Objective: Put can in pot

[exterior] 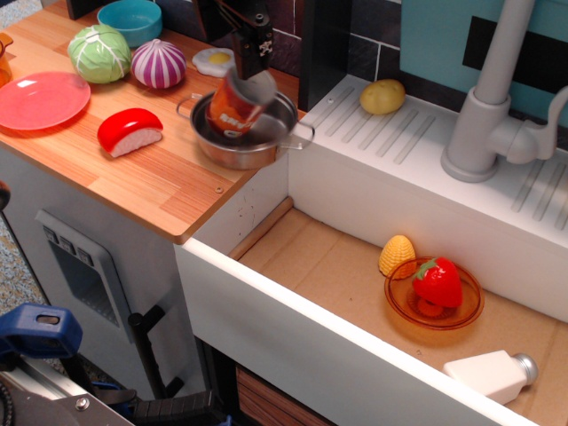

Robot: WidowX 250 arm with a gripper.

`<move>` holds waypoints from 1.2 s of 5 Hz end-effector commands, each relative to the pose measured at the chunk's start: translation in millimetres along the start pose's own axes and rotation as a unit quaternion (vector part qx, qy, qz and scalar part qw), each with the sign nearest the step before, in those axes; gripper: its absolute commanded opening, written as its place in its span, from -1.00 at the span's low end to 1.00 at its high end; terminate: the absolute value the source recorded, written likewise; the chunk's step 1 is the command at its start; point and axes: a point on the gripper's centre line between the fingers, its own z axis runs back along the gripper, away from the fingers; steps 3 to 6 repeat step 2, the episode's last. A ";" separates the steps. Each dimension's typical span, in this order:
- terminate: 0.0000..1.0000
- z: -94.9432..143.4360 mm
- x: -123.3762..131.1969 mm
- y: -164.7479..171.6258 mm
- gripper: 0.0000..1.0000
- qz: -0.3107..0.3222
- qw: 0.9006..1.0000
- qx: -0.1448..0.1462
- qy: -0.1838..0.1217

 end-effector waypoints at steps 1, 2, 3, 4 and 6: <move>-1.00 8.0 3.9 5.3 1.00 -0.004 1.000 0.011 -0.012; 1.00 8.0 3.9 5.3 1.00 -0.004 1.000 0.011 -0.012; 1.00 8.0 3.9 5.3 1.00 -0.004 1.000 0.011 -0.012; 1.00 8.0 3.9 5.3 1.00 -0.004 1.000 0.011 -0.012; 1.00 8.0 3.9 5.3 1.00 -0.004 1.000 0.011 -0.012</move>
